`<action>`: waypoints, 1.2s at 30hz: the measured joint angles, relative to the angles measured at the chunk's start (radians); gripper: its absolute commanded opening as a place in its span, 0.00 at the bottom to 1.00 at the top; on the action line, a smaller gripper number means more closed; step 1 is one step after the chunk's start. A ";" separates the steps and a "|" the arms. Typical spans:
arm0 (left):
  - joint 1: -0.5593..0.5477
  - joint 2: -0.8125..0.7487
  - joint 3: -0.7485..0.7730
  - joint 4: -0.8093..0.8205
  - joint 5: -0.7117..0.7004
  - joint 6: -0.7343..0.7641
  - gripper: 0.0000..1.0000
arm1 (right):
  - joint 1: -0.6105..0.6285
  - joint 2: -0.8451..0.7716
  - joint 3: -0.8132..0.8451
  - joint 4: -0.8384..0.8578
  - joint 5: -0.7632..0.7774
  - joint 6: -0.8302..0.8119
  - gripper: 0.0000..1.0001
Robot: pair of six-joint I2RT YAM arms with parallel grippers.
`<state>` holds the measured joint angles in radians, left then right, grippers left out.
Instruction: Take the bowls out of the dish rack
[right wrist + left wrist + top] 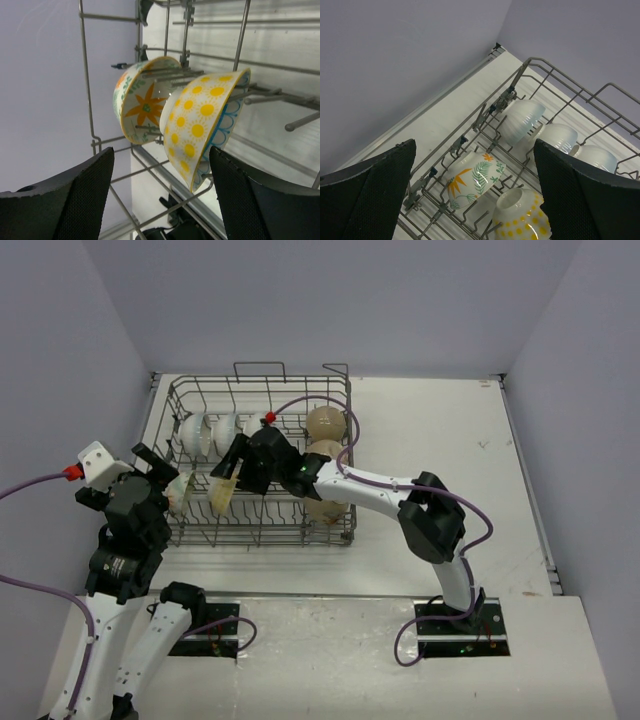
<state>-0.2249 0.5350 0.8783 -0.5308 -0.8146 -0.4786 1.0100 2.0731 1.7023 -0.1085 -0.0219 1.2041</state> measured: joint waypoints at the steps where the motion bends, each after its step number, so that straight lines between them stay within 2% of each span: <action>1: 0.000 0.000 0.000 0.000 0.000 0.000 1.00 | 0.000 0.000 -0.009 0.009 -0.009 0.008 0.77; 23: -0.013 -0.009 -0.002 0.000 0.000 0.004 1.00 | -0.014 0.047 -0.060 0.179 -0.116 0.081 0.69; 32: -0.019 -0.009 -0.007 0.011 0.002 0.011 1.00 | -0.022 0.054 -0.114 0.272 -0.165 0.111 0.52; 33: -0.019 -0.009 -0.007 0.012 0.002 0.011 1.00 | -0.023 0.054 -0.124 0.293 -0.172 0.115 0.46; 36: -0.020 -0.009 -0.007 0.014 0.003 0.011 1.00 | -0.023 0.054 -0.155 0.346 -0.188 0.130 0.40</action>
<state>-0.2447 0.5259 0.8711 -0.5167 -0.8116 -0.4671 0.9867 2.1273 1.5471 0.2379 -0.2104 1.3346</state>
